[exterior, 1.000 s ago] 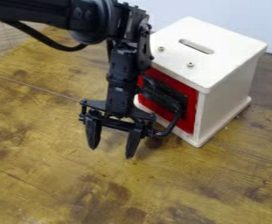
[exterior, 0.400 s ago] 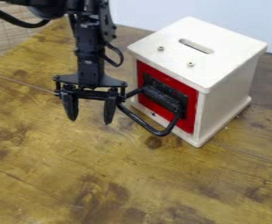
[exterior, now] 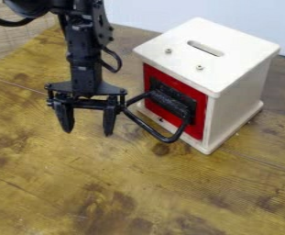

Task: Close the drawer

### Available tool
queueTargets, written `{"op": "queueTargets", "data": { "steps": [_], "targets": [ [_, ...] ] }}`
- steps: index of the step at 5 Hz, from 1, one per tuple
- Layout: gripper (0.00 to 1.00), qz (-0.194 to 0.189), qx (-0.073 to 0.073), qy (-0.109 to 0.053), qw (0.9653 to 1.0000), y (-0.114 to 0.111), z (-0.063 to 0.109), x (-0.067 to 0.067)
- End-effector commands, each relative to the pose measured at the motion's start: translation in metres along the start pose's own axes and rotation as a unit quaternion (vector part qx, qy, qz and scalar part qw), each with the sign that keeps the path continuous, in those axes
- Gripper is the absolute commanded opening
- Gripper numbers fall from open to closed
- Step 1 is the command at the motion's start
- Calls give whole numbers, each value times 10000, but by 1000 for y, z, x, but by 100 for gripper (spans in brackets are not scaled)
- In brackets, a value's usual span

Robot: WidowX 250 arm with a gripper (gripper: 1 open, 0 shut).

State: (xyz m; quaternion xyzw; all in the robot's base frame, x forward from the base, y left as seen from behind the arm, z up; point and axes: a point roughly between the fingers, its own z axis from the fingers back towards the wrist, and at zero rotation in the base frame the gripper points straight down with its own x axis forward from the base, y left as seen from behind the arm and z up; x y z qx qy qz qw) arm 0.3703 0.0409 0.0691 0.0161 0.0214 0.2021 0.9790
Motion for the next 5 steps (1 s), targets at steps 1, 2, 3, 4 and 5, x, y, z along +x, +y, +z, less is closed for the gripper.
{"op": "queueTargets", "data": {
  "steps": [1,2,3,4,5],
  "targets": [
    [100,118,-194,-503,9985,5,41,3],
    [100,146,-232,-507,9983,0,42,0],
    [100,169,-264,-510,9982,-5,44,-2],
    [100,-11,-298,-509,9983,-14,44,-5],
    [100,-153,-332,-522,9980,-22,42,-8]
  ]
}}
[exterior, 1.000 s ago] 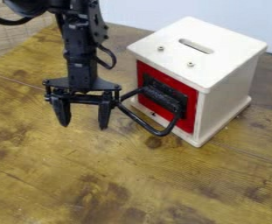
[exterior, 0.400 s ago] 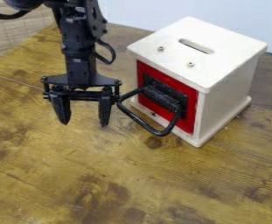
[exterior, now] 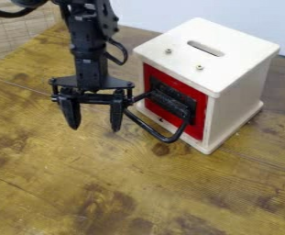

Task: Close the drawer

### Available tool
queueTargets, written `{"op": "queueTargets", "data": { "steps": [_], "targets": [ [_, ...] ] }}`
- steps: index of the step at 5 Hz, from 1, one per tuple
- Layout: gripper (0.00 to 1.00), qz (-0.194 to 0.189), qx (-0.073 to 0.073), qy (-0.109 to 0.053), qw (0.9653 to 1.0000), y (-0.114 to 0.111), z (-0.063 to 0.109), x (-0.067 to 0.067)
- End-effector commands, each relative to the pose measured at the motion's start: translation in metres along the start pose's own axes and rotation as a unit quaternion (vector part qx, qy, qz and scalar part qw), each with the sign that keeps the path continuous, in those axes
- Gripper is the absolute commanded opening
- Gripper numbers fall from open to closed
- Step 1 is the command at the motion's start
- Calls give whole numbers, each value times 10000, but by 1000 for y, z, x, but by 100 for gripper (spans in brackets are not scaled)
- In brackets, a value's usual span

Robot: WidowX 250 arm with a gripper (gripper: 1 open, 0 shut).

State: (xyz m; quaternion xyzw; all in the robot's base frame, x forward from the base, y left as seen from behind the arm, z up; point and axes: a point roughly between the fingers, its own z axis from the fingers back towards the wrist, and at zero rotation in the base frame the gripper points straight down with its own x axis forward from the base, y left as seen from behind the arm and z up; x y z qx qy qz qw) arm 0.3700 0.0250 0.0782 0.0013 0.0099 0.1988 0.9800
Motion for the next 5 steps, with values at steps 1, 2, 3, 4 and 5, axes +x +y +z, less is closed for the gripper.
{"op": "queueTargets", "data": {
  "steps": [1,2,3,4,5],
  "targets": [
    [100,-140,-205,-463,9986,-14,37,-3],
    [100,-153,-248,-478,9984,-17,43,-5],
    [100,-191,-287,-490,9982,-19,48,-6],
    [100,-490,-333,-507,9970,-30,50,-9],
    [100,-771,-375,-531,9949,-41,51,-11]
  ]
}}
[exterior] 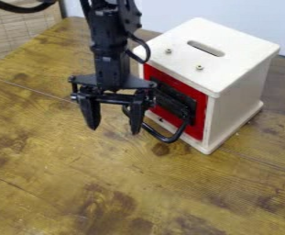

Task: Close the drawer

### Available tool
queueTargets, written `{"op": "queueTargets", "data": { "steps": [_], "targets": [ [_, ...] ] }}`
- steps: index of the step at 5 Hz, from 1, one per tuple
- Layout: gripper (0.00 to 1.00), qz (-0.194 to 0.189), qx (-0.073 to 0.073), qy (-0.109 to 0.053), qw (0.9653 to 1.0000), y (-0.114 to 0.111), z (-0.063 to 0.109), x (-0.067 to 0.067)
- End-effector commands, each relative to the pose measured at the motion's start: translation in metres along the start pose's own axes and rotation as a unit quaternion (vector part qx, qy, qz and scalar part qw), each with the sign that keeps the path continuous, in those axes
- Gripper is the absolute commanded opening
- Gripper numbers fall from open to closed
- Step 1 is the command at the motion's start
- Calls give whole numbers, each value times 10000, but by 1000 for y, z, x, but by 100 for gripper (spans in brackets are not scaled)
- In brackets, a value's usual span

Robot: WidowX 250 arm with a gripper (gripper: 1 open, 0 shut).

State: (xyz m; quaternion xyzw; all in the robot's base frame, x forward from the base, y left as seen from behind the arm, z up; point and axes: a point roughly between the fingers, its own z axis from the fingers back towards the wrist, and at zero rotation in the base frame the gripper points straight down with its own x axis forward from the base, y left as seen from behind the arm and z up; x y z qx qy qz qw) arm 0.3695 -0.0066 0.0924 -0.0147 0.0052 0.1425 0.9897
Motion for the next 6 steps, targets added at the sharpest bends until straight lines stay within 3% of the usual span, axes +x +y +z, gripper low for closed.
{"op": "queueTargets", "data": {
  "steps": [1,2,3,4,6],
  "targets": [
    [100,-116,-200,-574,9981,-16,41,3],
    [100,-34,-200,-603,9980,-20,44,1],
    [0,-199,-216,-601,9978,-25,36,0],
    [100,-361,-234,-602,9973,-30,30,-5],
    [100,-763,-221,-590,9951,-36,11,-9]
  ]
}}
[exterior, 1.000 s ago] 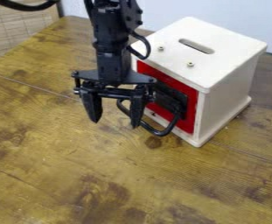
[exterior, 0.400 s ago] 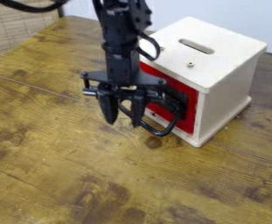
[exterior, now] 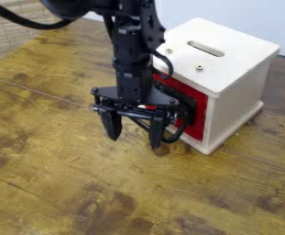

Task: Close the drawer

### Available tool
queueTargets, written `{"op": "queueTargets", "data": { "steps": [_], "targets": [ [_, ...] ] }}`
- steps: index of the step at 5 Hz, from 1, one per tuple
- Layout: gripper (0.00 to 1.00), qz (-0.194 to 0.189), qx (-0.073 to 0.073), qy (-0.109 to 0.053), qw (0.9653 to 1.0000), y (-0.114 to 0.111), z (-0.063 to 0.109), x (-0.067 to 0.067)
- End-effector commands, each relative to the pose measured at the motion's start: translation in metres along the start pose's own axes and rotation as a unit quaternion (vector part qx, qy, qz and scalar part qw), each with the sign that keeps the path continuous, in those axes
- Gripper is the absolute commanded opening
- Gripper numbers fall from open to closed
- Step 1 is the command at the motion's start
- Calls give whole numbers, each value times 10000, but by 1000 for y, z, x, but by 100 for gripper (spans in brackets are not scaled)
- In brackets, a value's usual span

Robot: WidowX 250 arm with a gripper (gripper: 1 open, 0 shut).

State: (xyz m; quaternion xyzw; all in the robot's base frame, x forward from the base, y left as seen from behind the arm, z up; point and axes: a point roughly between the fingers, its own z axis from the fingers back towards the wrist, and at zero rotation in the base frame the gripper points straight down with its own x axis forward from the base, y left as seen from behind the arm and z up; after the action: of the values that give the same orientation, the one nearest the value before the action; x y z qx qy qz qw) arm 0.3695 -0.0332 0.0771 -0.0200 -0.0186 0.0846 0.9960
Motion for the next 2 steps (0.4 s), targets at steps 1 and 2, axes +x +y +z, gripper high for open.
{"op": "queueTargets", "data": {
  "steps": [1,2],
  "targets": [
    [100,-107,-111,-389,9991,2,15,3],
    [100,-16,-92,-423,9991,13,3,7]
  ]
}}
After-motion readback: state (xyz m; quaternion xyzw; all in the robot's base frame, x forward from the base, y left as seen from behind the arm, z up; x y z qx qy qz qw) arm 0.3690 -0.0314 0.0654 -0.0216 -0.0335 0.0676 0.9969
